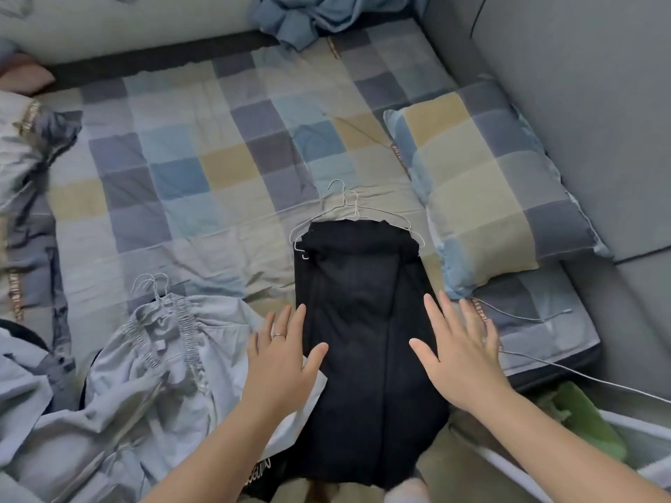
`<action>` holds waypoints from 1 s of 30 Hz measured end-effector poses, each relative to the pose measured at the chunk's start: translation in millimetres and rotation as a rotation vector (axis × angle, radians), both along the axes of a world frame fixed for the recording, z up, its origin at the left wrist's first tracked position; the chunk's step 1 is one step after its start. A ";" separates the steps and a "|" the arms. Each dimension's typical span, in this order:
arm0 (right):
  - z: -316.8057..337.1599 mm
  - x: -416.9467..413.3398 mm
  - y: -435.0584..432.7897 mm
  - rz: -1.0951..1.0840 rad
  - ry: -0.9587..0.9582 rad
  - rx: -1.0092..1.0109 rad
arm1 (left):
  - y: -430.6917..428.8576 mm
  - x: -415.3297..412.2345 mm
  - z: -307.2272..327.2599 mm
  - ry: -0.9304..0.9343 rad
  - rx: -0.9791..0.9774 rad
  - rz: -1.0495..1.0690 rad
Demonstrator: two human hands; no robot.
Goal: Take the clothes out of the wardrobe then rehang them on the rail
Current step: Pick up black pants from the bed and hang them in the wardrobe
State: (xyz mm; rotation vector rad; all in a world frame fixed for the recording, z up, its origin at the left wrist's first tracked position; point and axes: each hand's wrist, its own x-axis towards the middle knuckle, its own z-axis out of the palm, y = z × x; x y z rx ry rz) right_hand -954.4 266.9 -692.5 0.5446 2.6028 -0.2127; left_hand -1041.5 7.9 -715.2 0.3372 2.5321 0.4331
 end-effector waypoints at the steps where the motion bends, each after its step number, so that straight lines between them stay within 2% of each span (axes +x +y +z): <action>1: -16.8 -10.4 8.2 0.001 -0.010 -0.006 | 5.3 -9.3 -16.7 -0.007 -0.011 0.004; 10: -179.4 -122.2 92.3 0.055 -0.040 -0.045 | 74.1 -104.0 -177.4 0.018 -0.097 -0.018; 15: -247.7 -185.8 127.1 0.103 -0.030 -0.029 | 103.0 -162.2 -239.5 0.074 -0.116 -0.044; 22: -314.1 -262.1 146.5 0.138 0.017 -0.029 | 139.8 -242.4 -292.4 0.134 -0.091 0.035; 26: -334.3 -278.0 143.9 0.104 -0.008 -0.071 | 152.3 -263.2 -312.6 0.060 -0.183 0.067; 30: -337.3 -282.3 143.5 0.097 0.025 -0.035 | 155.6 -272.9 -313.4 0.083 -0.221 0.059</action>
